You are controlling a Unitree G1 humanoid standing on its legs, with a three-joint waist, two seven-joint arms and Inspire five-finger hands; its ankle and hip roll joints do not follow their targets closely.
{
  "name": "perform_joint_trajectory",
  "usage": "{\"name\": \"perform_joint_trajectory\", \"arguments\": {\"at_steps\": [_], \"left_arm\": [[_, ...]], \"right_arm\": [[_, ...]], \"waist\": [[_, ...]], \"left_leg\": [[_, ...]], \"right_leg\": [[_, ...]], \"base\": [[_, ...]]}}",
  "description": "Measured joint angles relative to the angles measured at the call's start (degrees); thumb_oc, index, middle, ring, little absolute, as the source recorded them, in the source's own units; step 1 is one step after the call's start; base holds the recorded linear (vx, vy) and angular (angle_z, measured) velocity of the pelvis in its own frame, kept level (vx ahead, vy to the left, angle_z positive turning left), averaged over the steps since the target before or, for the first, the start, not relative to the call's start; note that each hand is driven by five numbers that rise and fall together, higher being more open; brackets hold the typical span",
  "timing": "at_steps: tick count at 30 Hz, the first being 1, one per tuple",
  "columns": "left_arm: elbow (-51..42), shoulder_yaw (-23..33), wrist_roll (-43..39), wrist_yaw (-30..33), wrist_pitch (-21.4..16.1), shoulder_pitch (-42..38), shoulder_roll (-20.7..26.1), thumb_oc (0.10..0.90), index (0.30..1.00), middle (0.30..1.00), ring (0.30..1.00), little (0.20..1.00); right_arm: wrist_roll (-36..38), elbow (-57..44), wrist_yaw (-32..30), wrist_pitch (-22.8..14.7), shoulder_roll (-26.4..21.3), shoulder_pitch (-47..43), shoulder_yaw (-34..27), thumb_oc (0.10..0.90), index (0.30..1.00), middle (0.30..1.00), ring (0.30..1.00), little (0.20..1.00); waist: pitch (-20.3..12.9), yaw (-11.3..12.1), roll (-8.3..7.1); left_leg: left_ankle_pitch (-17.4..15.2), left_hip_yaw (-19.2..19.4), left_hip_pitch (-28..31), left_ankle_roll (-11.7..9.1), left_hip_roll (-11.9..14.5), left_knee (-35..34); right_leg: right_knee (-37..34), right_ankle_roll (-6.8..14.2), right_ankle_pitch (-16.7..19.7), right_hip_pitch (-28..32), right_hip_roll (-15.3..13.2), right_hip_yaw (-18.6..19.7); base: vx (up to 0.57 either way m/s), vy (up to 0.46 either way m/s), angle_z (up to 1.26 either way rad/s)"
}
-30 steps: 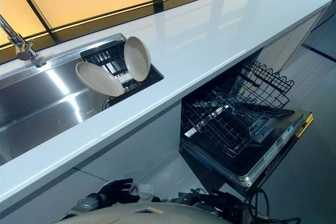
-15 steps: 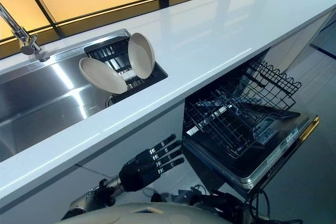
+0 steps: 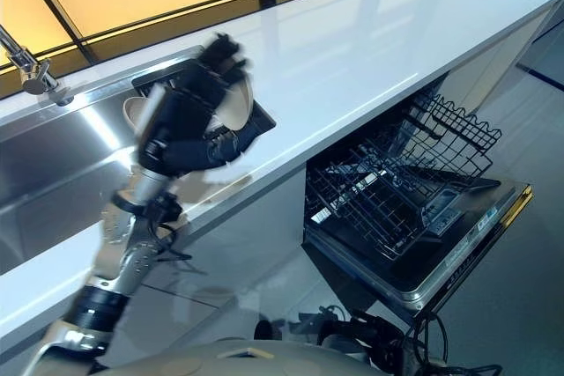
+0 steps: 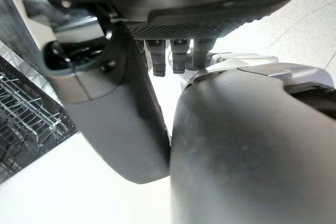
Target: Pick up plates and place into dishwasher.
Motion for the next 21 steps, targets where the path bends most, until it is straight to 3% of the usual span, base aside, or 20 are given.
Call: {"name": "perform_joint_trajectory", "arguments": {"at_steps": [2,6,10,13,21], "left_arm": [[-1.03,4.38,11.46,10.73,1.69,0.00,2.10,0.800,0.900,0.900,0.900,0.900],[-3.71,9.03,21.99,18.63,9.17,-0.05,8.19,0.800,0.900,0.900,0.900,0.900],[-3.26,9.98,27.30,19.28,16.80,0.00,13.70,0.800,0.900,0.900,0.900,0.900],[-0.92,10.03,30.40,19.01,19.76,0.21,18.31,0.800,0.900,0.900,0.900,0.900],[7.04,10.10,33.51,14.20,20.99,3.38,25.54,0.800,0.900,0.900,0.900,0.900]], "right_arm": [[0.09,0.15,-0.14,-0.60,0.04,0.35,0.00,0.800,0.900,0.900,0.900,0.900],[0.02,0.46,-0.60,-0.73,0.58,0.78,0.03,0.800,0.900,0.900,0.900,0.900],[-0.02,0.83,-0.86,-0.73,0.94,0.83,0.21,0.800,0.900,0.900,0.900,0.900],[-0.03,1.12,-1.16,-0.51,0.93,0.98,0.23,0.800,0.900,0.900,0.900,0.900],[-0.11,0.23,-1.77,1.26,-0.18,1.26,1.45,0.800,0.900,0.900,0.900,0.900]], "waist": [[-0.05,0.71,-0.09],[-0.52,1.80,-0.44],[-1.05,1.93,-0.61],[-2.00,1.85,-0.31],[-3.69,1.76,1.05]], "left_leg": [[0.36,-0.64,-0.30,0.45,-0.12,0.01],[0.50,-0.81,-0.19,0.46,-0.22,0.28],[0.64,-0.84,-0.23,0.26,-0.15,0.10],[0.35,-0.82,-0.39,-0.21,-0.10,0.02],[0.59,-0.90,-0.32,0.02,-0.08,0.02]], "right_leg": [[0.00,0.12,-0.24,0.04,-0.08,0.04],[0.00,0.40,-0.64,0.45,-0.15,0.05],[0.00,0.34,-0.95,0.70,-0.09,0.17],[0.00,0.20,-1.05,0.70,-0.04,0.29],[0.00,0.18,-1.04,0.77,-0.03,0.25]], "base": [[0.04,-0.014,0.18],[0.02,-0.001,0.15],[0.01,0.005,0.07],[0.00,0.000,0.00],[0.00,0.000,0.00]]}}
